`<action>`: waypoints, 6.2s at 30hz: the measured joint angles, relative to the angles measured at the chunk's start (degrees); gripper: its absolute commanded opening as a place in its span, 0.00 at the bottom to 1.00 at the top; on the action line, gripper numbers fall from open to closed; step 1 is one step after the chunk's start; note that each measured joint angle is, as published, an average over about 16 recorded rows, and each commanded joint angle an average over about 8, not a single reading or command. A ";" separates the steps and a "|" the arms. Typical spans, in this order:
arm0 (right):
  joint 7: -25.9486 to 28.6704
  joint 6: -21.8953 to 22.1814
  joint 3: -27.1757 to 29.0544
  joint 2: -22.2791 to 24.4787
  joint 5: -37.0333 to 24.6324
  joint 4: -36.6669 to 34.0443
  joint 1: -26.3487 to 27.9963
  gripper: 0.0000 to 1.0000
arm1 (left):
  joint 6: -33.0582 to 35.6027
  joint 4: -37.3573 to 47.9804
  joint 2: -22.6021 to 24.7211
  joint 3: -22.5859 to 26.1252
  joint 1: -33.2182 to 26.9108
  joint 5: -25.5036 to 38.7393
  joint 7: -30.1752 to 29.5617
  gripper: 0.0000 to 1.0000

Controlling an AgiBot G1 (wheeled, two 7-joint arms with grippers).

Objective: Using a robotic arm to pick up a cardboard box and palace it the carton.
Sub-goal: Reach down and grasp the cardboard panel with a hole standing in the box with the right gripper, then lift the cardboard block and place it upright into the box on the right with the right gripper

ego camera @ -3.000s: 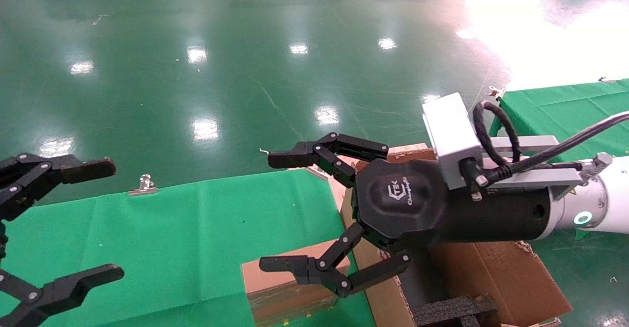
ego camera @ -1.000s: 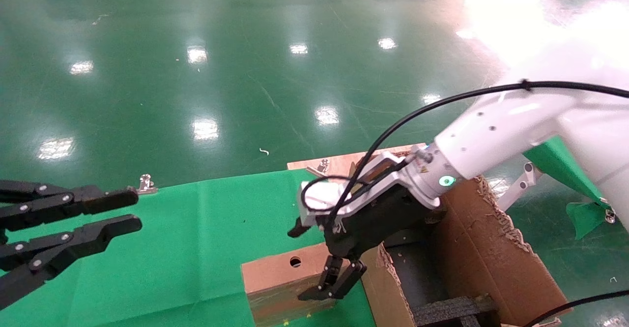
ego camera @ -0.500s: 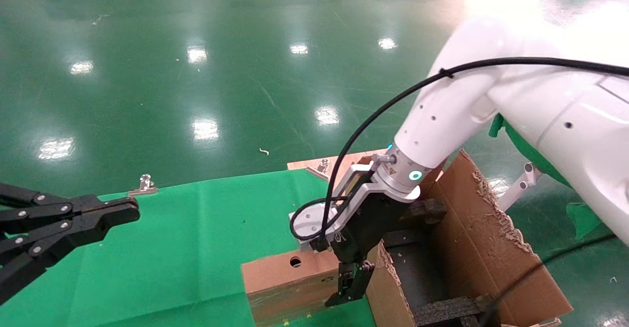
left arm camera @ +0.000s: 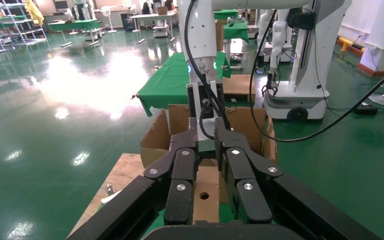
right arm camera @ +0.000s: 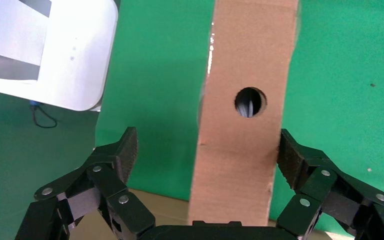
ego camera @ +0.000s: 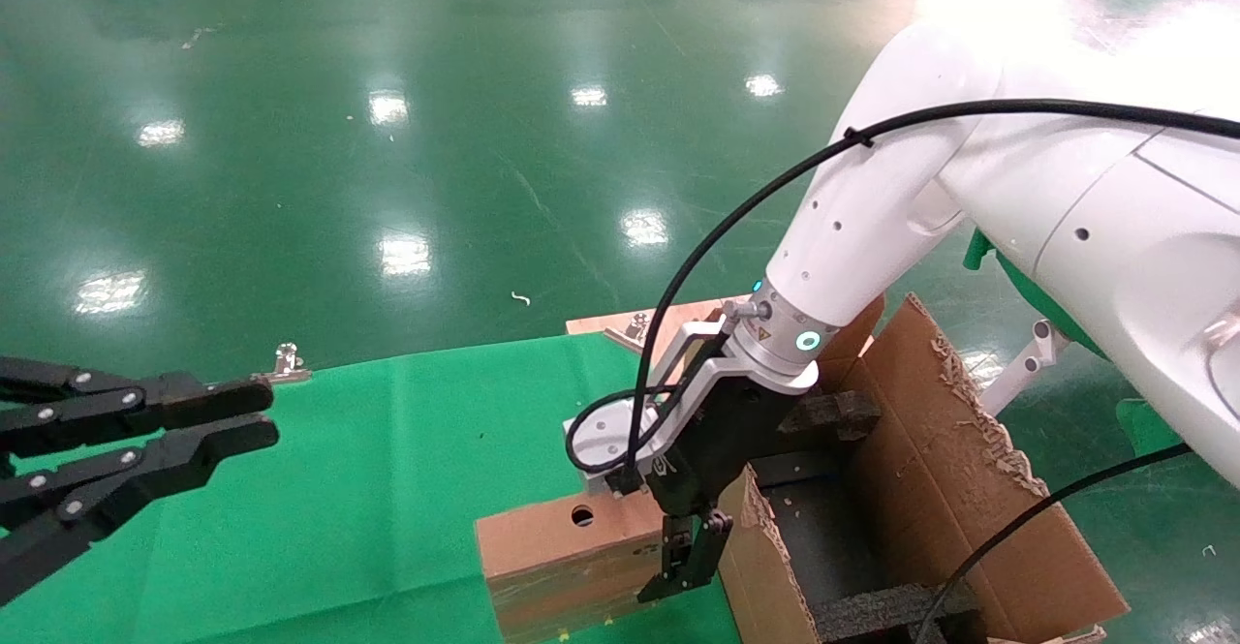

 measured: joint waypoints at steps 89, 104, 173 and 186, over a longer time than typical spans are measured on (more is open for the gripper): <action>20.59 0.23 -26.32 45.18 1.12 26.14 48.28 0.00 | -0.02 0.02 -0.01 0.02 0.00 -0.05 0.01 1.00; 38.13 9.36 -27.97 48.52 -1.94 30.90 46.18 0.00 | -0.03 0.03 -0.02 0.03 0.01 -0.07 0.02 1.00; 92.32 29.30 -37.84 47.41 -15.12 39.18 31.26 0.00 | -0.05 0.05 -0.02 0.04 0.01 -0.11 0.03 1.00; 97.08 32.11 -38.83 47.15 -20.04 39.17 30.10 0.00 | -0.06 0.05 -0.03 0.05 0.01 -0.12 0.04 1.00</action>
